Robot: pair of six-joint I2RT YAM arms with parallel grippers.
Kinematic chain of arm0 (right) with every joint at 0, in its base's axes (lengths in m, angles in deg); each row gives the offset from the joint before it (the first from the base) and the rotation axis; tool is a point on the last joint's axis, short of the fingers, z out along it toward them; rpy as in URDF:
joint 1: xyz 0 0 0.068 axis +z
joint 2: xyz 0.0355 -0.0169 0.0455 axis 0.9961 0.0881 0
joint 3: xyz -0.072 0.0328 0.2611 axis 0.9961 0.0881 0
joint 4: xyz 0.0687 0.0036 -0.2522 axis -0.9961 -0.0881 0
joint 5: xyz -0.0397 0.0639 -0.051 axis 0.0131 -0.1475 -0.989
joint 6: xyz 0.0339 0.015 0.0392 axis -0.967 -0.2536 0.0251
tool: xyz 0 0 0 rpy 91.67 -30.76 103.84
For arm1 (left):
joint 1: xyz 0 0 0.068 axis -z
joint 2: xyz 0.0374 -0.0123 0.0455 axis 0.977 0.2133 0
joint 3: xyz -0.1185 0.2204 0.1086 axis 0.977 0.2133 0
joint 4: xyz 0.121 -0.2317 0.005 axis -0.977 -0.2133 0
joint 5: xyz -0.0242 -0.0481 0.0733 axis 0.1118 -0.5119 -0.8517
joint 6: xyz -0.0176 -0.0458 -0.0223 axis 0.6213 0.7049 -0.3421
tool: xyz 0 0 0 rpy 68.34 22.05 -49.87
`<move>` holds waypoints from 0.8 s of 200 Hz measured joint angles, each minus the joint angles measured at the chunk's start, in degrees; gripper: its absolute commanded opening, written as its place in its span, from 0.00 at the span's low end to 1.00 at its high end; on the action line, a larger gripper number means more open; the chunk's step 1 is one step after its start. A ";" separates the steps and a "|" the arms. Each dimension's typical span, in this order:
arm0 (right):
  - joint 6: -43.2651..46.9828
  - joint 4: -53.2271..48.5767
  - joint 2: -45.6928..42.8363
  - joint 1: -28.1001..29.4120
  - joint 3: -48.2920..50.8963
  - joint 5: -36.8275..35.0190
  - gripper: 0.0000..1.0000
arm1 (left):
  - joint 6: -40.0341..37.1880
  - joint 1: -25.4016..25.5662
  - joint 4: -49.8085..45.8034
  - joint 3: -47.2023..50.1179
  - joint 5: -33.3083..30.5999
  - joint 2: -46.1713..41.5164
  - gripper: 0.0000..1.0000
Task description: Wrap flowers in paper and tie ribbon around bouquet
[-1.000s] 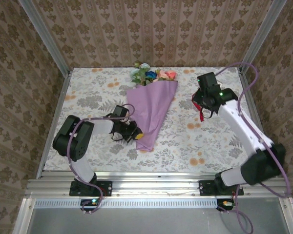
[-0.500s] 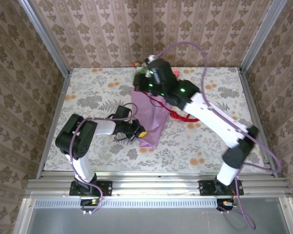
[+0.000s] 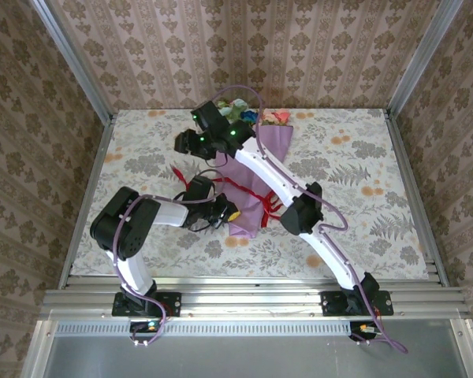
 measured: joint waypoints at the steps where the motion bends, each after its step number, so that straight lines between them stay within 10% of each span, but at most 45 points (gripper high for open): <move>1: 0.04 0.02 -0.31 -0.09 0.59 -0.02 0.56 | 0.00 0.00 0.00 0.00 -0.02 -0.02 0.02; 79: -3.87 11.52 -49.40 -14.56 74.42 -3.04 0.42 | 0.39 0.37 -10.40 -2.75 -3.98 -4.17 0.31; 160: -13.29 20.41 -45.03 -14.71 86.66 -0.70 0.36 | 9.07 -0.07 -21.07 -10.84 -4.76 -7.28 0.40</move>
